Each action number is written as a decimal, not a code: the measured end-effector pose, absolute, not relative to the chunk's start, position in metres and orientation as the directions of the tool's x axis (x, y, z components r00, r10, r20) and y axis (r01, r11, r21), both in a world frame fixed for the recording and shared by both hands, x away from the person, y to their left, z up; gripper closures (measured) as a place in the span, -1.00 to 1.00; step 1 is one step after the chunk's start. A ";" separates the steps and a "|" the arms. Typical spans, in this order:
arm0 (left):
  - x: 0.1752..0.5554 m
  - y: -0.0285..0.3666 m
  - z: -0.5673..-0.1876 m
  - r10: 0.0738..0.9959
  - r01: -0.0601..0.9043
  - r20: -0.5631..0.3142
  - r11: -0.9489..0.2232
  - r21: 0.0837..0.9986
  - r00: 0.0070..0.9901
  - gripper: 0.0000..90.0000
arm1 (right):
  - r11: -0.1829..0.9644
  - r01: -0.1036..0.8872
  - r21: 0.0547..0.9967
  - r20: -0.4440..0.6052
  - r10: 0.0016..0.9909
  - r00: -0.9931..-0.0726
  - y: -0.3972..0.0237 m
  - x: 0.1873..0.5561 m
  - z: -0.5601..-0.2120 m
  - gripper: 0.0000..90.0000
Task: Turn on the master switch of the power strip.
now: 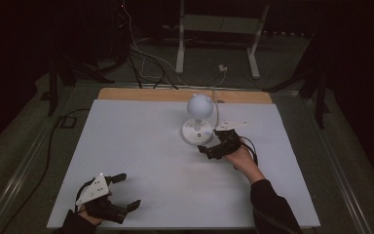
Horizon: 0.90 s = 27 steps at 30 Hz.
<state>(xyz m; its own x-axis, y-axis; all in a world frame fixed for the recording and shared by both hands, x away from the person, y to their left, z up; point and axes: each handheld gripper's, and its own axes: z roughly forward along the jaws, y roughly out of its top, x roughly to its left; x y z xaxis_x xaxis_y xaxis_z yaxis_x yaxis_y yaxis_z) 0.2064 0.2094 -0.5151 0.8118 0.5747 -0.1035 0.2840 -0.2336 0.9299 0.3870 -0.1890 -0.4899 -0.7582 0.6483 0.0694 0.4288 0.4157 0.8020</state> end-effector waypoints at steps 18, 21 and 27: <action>0.206 0.208 -0.515 0.573 0.283 -0.099 -0.242 0.928 0.813 -0.99 | 0.435 0.467 0.770 0.079 0.660 -0.747 -0.222 0.351 -0.501 -1.00; 0.206 0.208 -0.515 0.573 0.284 -0.100 -0.241 0.928 0.813 -0.99 | 0.445 0.475 0.759 0.073 0.667 -0.741 -0.227 0.346 -0.506 -1.00; 0.206 0.208 -0.515 0.574 0.282 -0.097 -0.243 0.928 0.813 -0.99 | 0.447 0.489 0.749 0.078 0.674 -0.735 -0.237 0.335 -0.513 -1.00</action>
<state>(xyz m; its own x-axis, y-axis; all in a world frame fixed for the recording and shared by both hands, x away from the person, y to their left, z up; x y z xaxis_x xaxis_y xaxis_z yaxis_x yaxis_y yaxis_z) 0.2062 0.2085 -0.5147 0.8129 0.5743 -0.0970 0.2823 -0.2429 0.9280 0.3350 -0.2371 -0.5130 -0.7350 0.6736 0.0778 0.4887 0.4468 0.7493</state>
